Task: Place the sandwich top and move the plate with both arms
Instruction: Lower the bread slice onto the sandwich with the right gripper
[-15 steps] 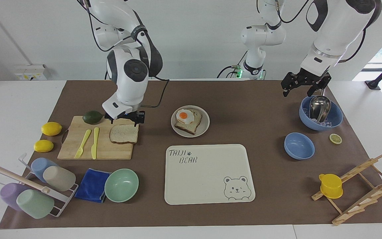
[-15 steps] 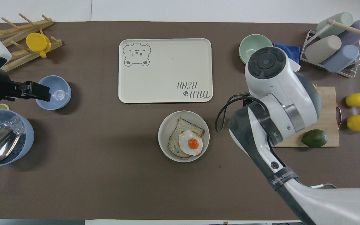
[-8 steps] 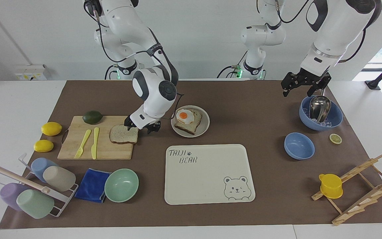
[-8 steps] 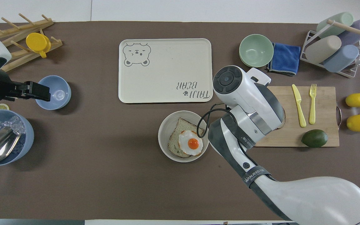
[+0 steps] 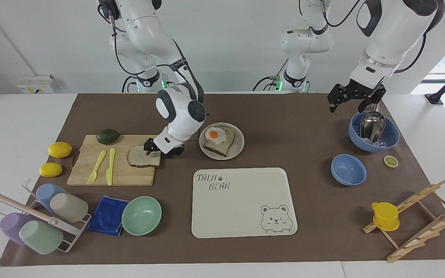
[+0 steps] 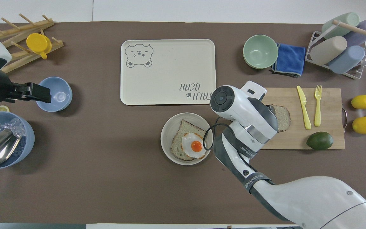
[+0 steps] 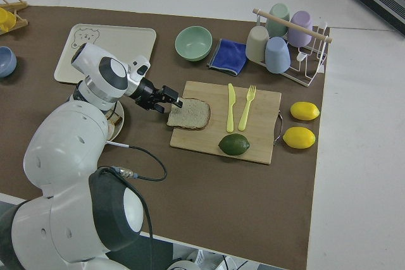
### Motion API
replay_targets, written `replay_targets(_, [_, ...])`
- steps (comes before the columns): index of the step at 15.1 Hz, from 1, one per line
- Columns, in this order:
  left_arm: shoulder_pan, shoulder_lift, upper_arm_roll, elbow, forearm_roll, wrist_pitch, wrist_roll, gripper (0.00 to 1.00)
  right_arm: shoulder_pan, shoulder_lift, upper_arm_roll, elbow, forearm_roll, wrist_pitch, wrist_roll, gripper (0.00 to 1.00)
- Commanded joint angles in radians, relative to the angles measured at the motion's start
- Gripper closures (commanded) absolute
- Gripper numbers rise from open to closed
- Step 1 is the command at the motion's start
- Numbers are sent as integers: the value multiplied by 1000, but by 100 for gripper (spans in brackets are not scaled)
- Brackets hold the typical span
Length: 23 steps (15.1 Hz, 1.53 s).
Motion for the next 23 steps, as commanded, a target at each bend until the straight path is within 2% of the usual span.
replay_targets(1, [10,-7,-6,1,-10,3,-4,0,-11,-28,7,-62,-25,42,20,12])
replay_targets(5, [10,-7,-6,-1,-10,4,-4,0,-19,-31,7,-81,-42,46,17,26])
replay_targets(7, [10,-7,-6,-1,-10,7,-1,0,-20,-39,7,-94,-51,45,17,38])
replay_targets(8, [10,-7,-6,-1,-10,7,1,0,-19,-40,7,-96,-59,40,17,49])
replay_targets(9, [12,-7,-6,-1,-10,7,1,0,-16,-40,7,-94,-62,34,15,67])
replay_targets(10, [12,-7,-6,1,-10,7,1,0,-13,-40,7,-91,-62,28,14,79])
replay_targets(11, [12,-5,-6,1,-10,7,-1,0,-11,-39,7,-87,-62,19,12,95])
replay_targets(12, [12,-5,-6,2,-10,7,-4,0,-8,-39,8,-78,-62,4,11,100])
replay_targets(15, [10,-5,-6,1,-10,12,-4,0,-8,-22,37,5,-64,-73,-6,100])
replay_targets(17, [10,-7,-6,-1,-10,10,-1,0,-8,-11,77,68,-64,-169,-18,100])
replay_targets(19, [10,-7,-6,-1,-10,10,-1,0,-8,6,167,184,-56,-344,-18,100])
replay_targets(20, [9,-7,-6,-1,-10,7,-2,0,-8,4,224,206,-55,-407,-5,100])
replay_targets(23, [12,-7,-6,-1,-10,4,-6,0,-8,1,338,212,-55,-481,90,100])
